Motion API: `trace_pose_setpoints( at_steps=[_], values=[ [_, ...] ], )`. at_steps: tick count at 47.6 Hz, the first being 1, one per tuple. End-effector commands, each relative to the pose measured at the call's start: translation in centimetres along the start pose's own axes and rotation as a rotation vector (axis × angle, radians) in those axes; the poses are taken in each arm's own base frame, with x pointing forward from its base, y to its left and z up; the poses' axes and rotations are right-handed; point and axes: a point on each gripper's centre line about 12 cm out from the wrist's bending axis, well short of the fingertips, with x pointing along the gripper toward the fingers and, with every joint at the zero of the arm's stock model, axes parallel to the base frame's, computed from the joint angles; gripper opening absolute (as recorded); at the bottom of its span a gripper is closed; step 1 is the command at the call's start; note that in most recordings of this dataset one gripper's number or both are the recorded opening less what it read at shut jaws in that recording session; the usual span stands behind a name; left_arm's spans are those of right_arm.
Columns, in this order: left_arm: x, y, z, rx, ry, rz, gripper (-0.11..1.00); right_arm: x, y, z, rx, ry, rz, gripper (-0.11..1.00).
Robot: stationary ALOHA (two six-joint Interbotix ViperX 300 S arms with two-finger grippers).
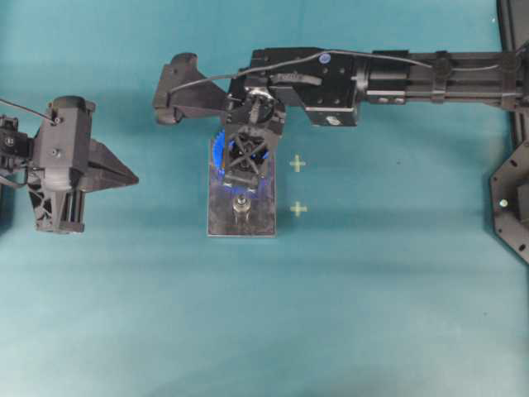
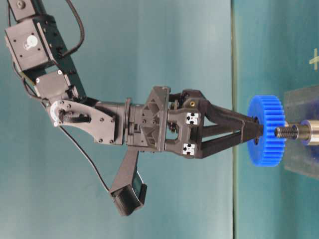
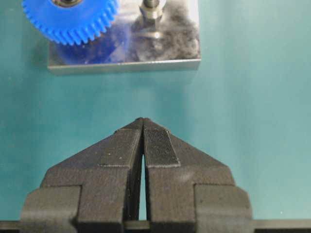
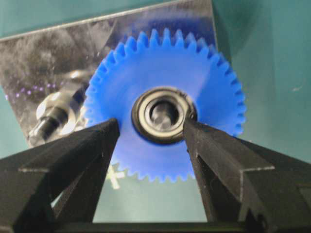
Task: Fit the large gear onto the shaft.
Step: 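Open the right gripper and withdraw it up from the gear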
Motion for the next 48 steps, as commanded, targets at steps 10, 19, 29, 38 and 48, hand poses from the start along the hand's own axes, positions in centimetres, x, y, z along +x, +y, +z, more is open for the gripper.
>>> trace_pose_setpoints(
  at_steps=[10,19,29,38,48],
  values=[
    [-0.3,0.0,0.7,0.002,-0.026,0.002,0.00,-2.9,-0.6,0.8,0.006,-0.090,-0.018,0.75],
    [-0.3,0.0,0.7,0.001,-0.029,0.002,0.00,-5.3,-0.4,1.0,0.004,-0.144,-0.017,0.75],
    [-0.3,-0.1,0.6,0.003,-0.025,-0.001,0.00,-10.5,-0.5,0.3,0.010,-0.368,-0.014,0.75],
    [-0.2,-0.1,0.5,0.003,-0.020,-0.001,0.00,-7.9,-0.2,-1.3,0.021,-0.315,-0.001,0.75],
    [-0.1,-0.1,0.7,0.003,-0.037,0.000,0.00,-4.8,1.1,-0.6,-0.008,-0.309,0.002,0.75]
  ],
)
